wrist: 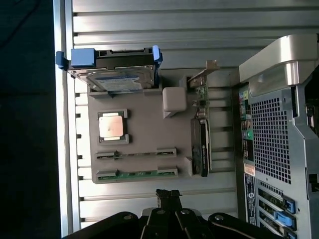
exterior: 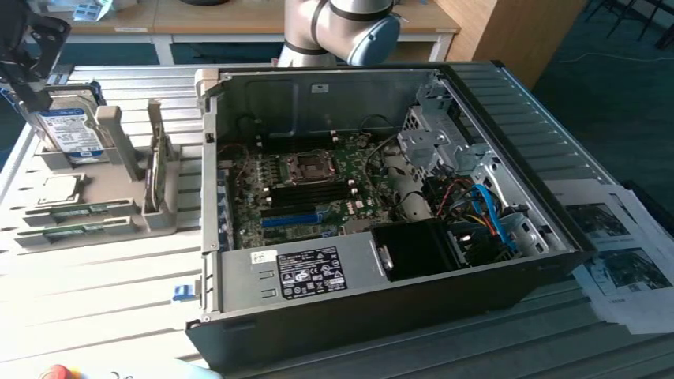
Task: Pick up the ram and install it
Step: 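Reach for the ram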
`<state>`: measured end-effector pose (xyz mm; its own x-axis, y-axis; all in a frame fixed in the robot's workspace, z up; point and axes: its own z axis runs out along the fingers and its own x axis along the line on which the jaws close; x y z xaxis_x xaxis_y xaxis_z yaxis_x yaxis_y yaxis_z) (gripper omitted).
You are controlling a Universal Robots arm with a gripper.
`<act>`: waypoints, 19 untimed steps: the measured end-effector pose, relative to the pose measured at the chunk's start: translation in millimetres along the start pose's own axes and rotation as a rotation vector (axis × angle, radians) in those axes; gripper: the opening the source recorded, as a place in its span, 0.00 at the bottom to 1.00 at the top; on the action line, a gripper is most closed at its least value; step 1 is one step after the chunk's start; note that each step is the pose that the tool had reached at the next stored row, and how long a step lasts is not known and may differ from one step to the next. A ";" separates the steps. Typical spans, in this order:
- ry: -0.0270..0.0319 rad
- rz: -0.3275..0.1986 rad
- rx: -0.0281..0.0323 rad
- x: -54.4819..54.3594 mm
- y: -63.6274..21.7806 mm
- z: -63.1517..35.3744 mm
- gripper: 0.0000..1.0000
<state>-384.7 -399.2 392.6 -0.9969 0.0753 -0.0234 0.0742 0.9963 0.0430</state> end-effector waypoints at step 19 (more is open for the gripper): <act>0.0000 0.000 0.0001 22.9 -1.8 -0.6 0.10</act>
<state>-407.7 -399.3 392.6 -0.9969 0.0753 -0.0235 0.0742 0.9963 0.0429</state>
